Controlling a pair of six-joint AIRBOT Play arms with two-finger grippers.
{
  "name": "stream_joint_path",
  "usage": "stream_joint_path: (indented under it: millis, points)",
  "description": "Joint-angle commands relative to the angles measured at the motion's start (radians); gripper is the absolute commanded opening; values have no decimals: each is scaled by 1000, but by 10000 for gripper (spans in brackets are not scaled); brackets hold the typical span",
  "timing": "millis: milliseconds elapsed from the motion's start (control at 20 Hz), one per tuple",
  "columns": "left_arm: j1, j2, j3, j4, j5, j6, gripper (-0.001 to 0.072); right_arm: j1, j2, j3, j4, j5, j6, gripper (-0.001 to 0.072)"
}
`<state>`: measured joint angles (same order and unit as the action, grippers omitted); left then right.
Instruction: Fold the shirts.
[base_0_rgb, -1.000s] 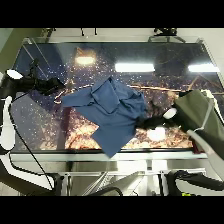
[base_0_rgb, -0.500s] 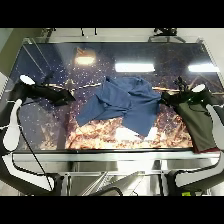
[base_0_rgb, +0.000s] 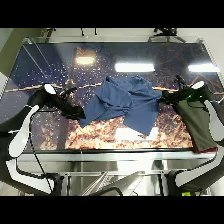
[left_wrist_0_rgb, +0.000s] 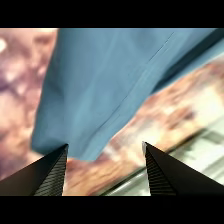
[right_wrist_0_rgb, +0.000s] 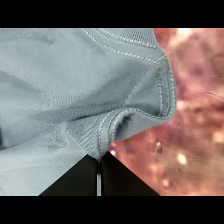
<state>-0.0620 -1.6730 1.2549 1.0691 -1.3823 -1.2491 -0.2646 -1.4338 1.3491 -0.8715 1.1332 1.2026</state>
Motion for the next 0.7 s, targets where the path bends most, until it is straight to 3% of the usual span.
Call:
stream_joint_path:
  millis: [0,450,650]
  points:
    - [-19,52,-26,90,10,-24,520,-1,-2,3,0,26,-4,18]
    - [-14,159,-226,78,176,-34,520,0,-2,3,4,28,-5,18]
    - [-18,159,-293,-49,298,8,519,0,-2,3,4,28,-3,18]
